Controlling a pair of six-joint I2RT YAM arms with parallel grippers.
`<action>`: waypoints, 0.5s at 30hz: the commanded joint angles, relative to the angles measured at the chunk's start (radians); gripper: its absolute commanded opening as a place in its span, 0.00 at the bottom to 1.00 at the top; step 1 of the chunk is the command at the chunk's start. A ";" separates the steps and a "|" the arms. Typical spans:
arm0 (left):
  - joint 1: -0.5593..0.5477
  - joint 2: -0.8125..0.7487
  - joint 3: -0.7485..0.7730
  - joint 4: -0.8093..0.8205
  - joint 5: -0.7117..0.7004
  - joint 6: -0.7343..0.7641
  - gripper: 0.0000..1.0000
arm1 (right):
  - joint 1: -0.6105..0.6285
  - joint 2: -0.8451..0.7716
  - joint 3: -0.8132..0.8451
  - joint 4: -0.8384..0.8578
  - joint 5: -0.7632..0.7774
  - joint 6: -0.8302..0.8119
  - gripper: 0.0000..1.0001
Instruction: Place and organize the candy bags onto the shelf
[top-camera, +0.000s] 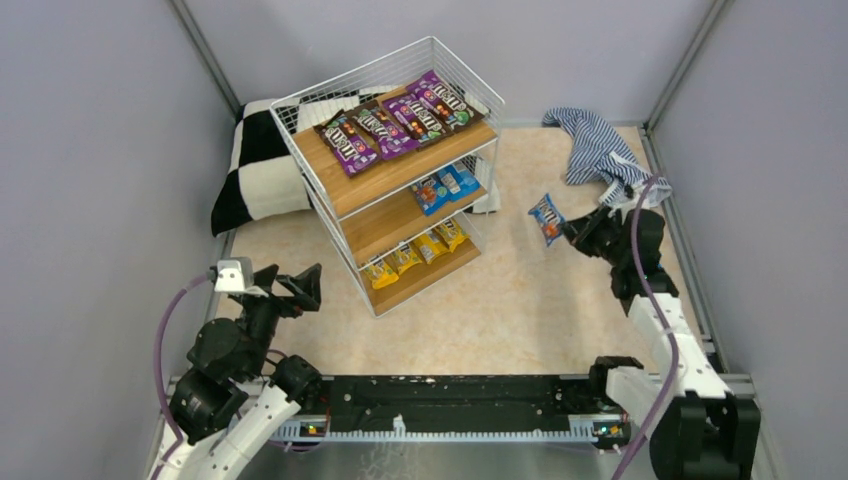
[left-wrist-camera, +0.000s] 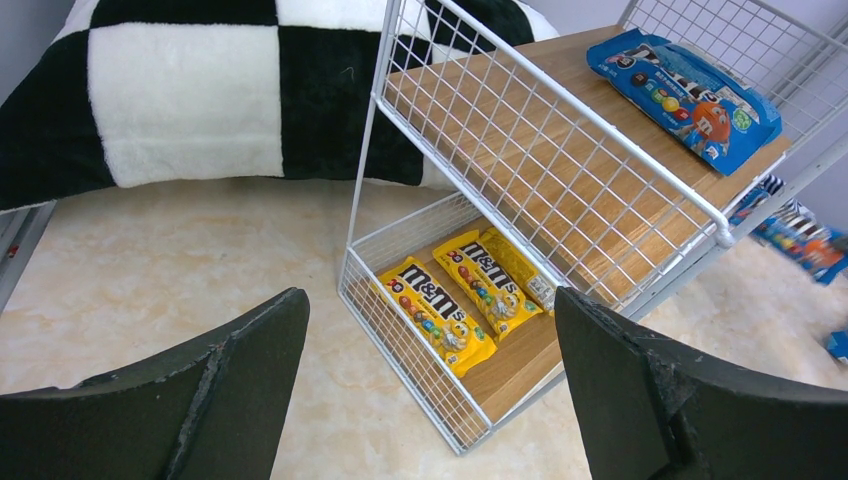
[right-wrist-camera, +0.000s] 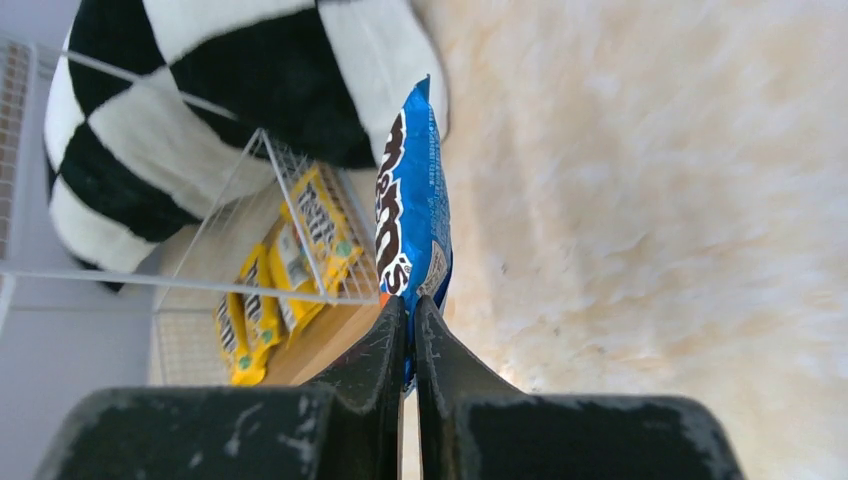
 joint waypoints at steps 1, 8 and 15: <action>0.005 0.004 -0.003 0.039 -0.002 0.012 0.98 | 0.008 -0.101 0.229 -0.603 0.228 -0.291 0.00; 0.004 -0.001 -0.004 0.039 0.001 0.014 0.98 | 0.170 -0.091 0.443 -0.832 -0.030 -0.328 0.00; 0.004 -0.019 -0.003 0.038 0.000 0.011 0.99 | 0.474 -0.054 0.540 -0.755 -0.387 -0.170 0.00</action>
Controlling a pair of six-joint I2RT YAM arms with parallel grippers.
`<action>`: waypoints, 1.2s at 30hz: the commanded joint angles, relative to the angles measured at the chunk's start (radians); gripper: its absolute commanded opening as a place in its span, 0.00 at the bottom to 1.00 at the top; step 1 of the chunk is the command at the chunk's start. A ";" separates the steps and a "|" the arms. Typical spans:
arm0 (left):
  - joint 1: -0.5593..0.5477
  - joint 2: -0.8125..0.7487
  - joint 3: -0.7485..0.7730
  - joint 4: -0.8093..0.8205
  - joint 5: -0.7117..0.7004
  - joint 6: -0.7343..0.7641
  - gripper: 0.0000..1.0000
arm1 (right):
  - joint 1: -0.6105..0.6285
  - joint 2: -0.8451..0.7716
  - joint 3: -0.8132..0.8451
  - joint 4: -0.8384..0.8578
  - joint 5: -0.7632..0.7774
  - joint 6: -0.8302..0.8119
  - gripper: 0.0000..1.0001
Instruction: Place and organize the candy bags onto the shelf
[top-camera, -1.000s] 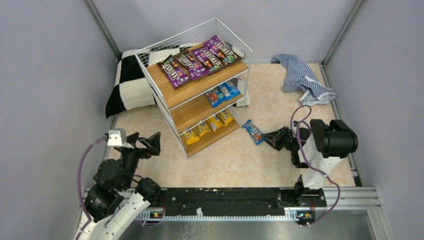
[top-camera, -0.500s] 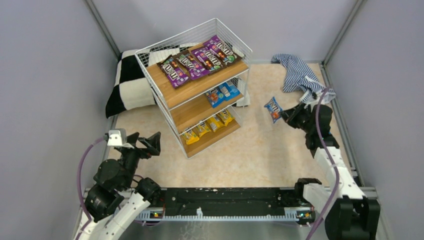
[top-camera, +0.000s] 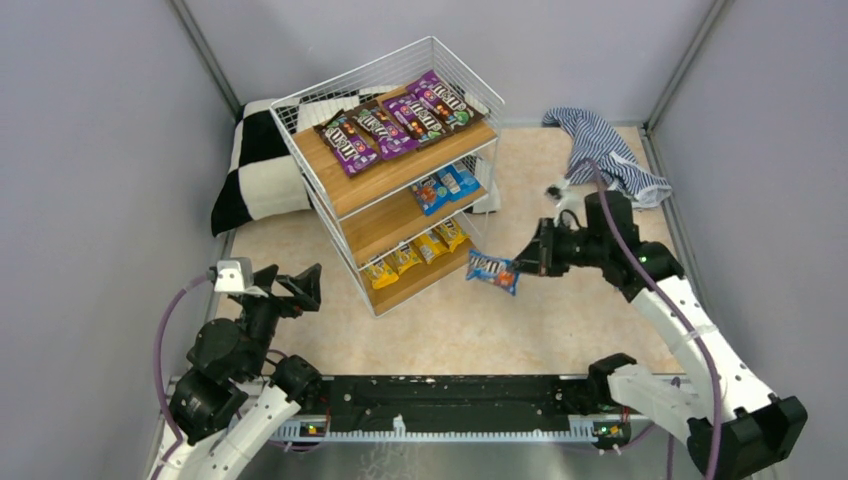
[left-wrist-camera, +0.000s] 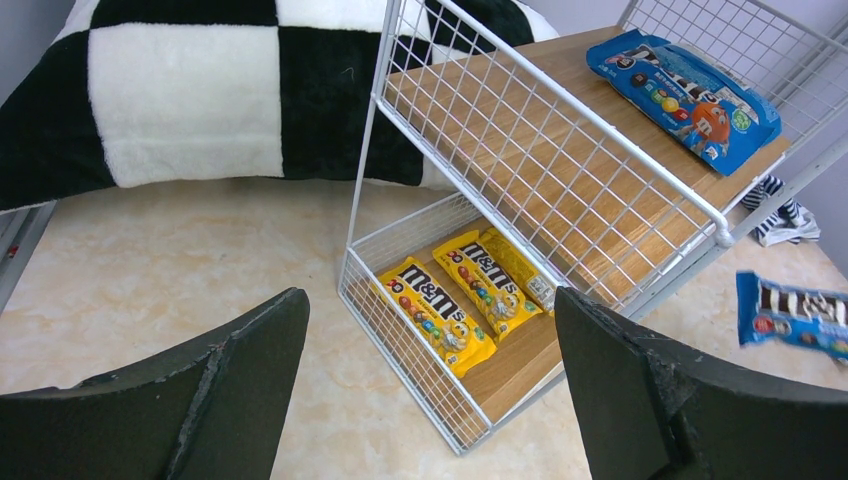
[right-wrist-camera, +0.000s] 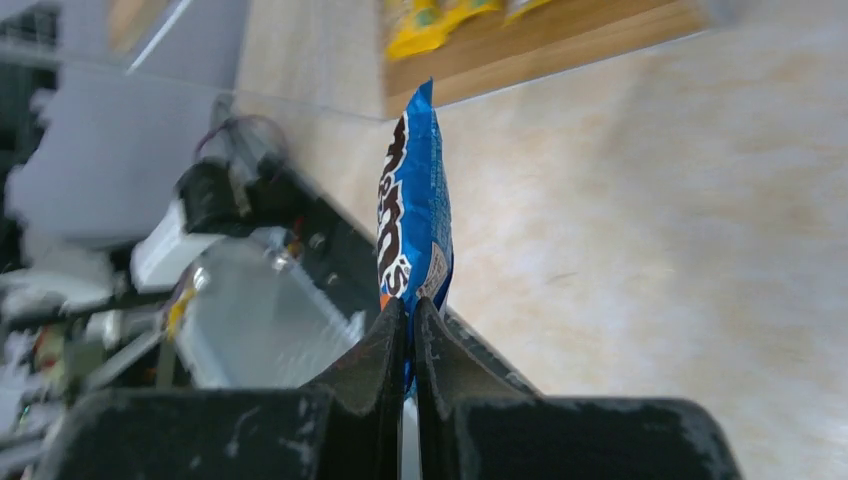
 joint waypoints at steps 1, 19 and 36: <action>0.004 -0.021 -0.003 0.038 -0.002 0.011 0.99 | 0.215 -0.013 0.087 0.106 -0.245 0.150 0.00; 0.003 -0.038 -0.005 0.033 -0.007 0.006 0.98 | 0.707 0.147 -0.050 1.057 0.558 0.522 0.00; 0.005 -0.026 -0.006 0.036 -0.008 0.011 0.98 | 0.735 0.385 0.065 1.121 0.857 0.289 0.00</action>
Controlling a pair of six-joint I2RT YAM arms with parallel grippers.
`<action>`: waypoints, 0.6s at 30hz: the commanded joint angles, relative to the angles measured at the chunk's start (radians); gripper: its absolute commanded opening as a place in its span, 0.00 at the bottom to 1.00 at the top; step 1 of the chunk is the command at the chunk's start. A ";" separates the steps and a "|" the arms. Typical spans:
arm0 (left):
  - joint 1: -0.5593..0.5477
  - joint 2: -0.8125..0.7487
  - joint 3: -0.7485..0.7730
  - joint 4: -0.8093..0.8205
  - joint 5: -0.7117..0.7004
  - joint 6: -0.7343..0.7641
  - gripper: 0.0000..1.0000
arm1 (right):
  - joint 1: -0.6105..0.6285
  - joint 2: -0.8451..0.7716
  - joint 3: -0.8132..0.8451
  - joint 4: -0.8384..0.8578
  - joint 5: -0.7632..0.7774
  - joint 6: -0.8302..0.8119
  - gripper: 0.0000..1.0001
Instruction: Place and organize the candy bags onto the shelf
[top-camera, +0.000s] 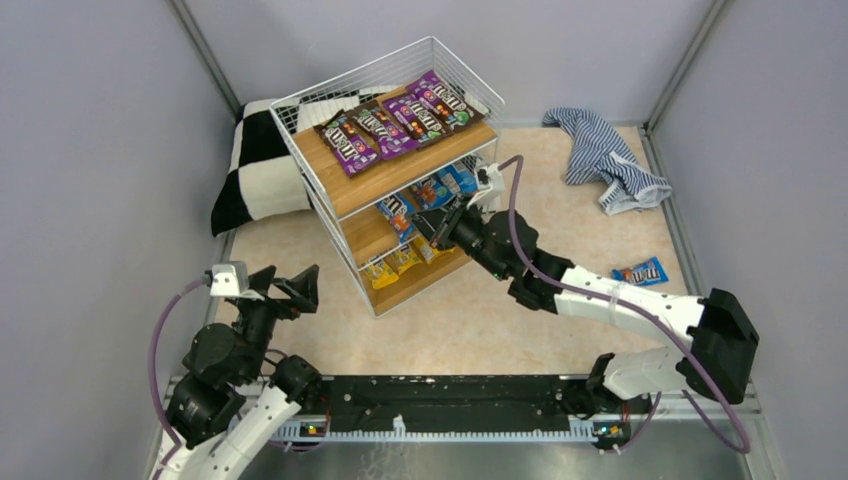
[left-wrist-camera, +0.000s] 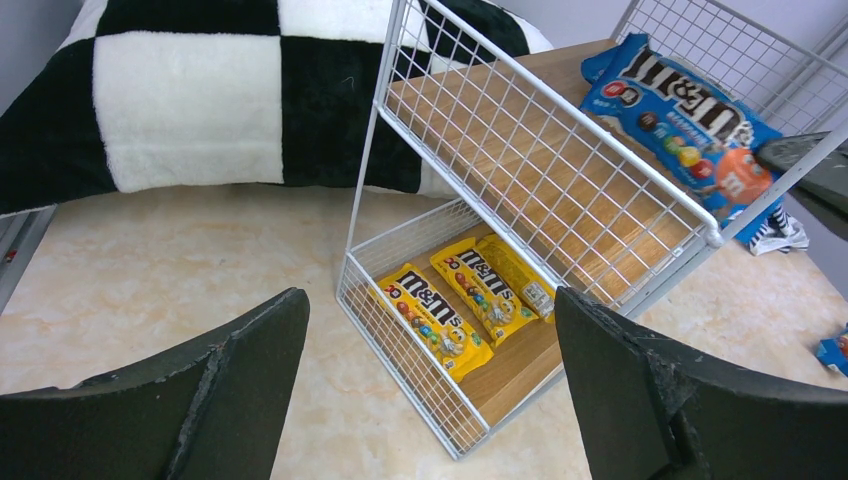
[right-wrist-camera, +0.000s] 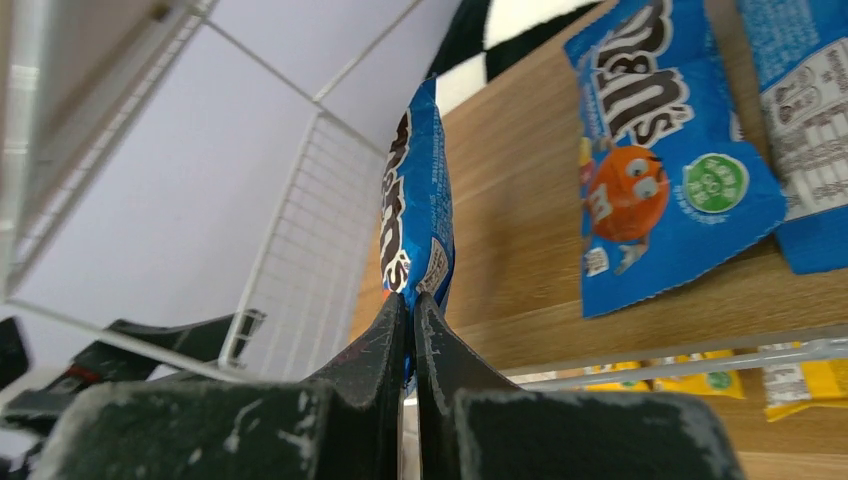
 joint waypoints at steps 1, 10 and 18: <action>0.003 0.001 -0.005 0.036 -0.008 0.011 0.99 | 0.011 0.052 0.061 0.053 0.099 -0.071 0.00; 0.003 0.006 -0.005 0.038 -0.006 0.012 0.98 | 0.012 0.123 0.128 0.025 0.137 -0.091 0.00; 0.003 0.008 -0.005 0.038 -0.006 0.012 0.98 | 0.010 0.134 0.152 -0.022 0.178 -0.098 0.00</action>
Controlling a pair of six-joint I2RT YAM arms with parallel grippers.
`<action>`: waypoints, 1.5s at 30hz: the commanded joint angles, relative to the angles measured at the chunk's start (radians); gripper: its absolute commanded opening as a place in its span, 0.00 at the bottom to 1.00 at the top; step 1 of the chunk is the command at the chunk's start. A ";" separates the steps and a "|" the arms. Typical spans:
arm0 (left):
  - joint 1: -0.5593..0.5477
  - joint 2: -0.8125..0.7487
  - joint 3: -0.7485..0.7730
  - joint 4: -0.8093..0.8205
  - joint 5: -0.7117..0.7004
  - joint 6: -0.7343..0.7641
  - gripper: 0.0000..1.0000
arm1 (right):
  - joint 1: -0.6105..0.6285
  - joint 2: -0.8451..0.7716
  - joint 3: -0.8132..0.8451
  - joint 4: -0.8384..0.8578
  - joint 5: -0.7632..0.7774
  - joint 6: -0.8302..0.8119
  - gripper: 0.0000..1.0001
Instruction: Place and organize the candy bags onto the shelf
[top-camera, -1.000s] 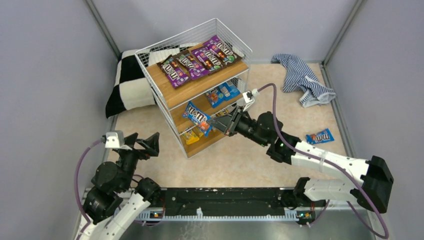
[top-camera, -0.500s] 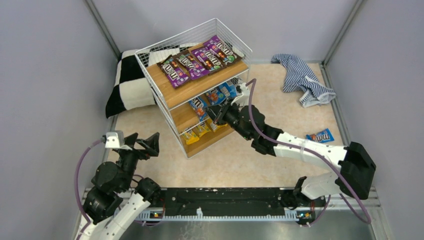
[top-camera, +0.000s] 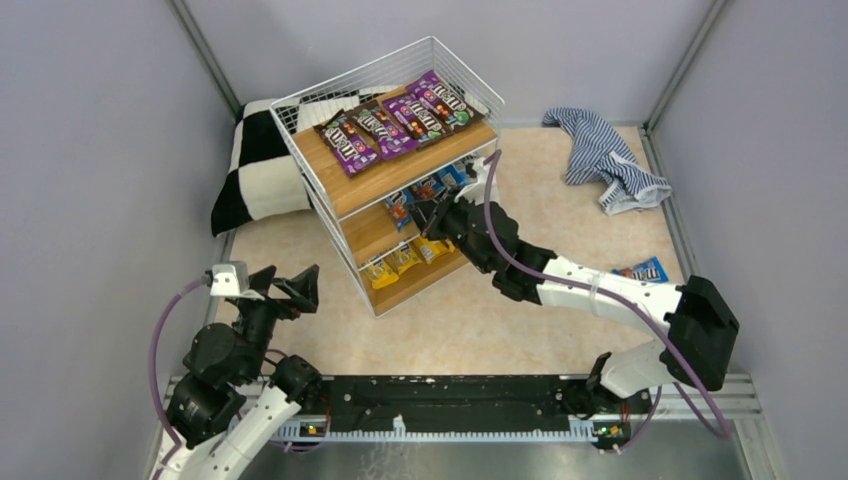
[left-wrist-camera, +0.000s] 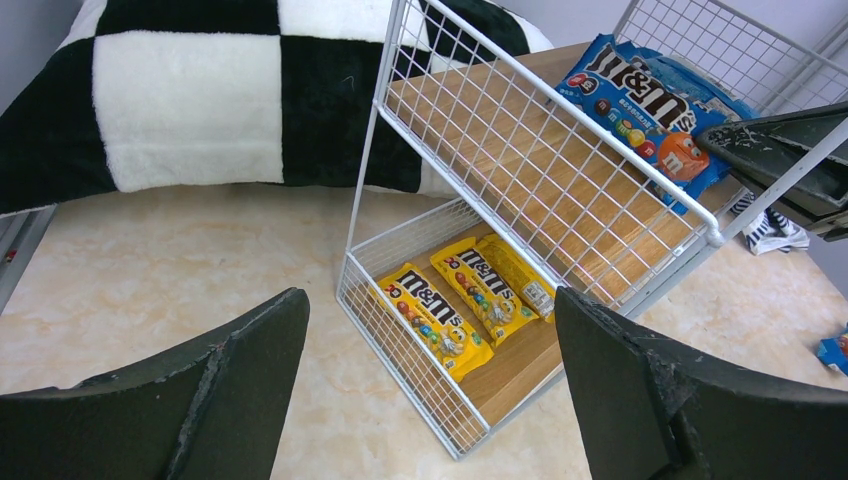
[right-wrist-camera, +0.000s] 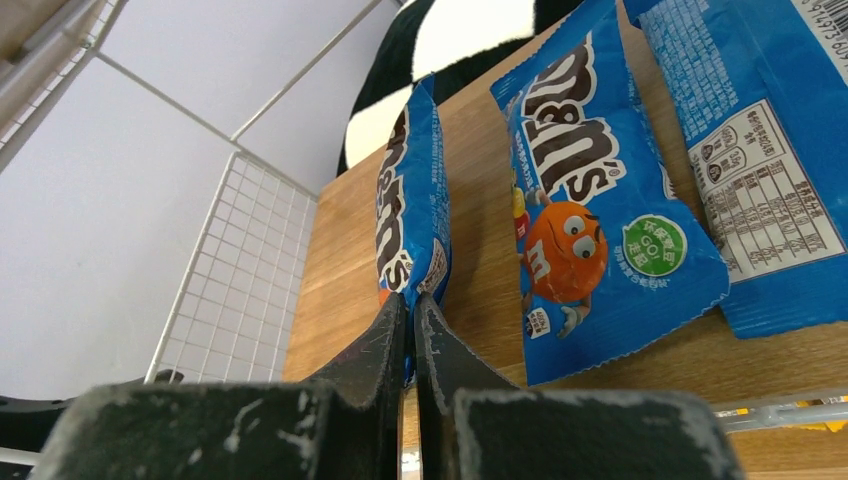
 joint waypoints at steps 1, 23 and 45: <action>0.002 0.009 -0.004 0.038 -0.005 0.012 0.99 | 0.011 0.017 0.070 0.002 0.033 -0.026 0.00; 0.004 0.006 -0.004 0.040 -0.003 0.014 0.99 | 0.010 -0.027 0.171 -0.200 0.052 -0.097 0.38; 0.003 0.006 -0.006 0.043 0.006 0.016 0.98 | -0.351 -0.686 -0.374 -0.810 0.340 -0.103 0.68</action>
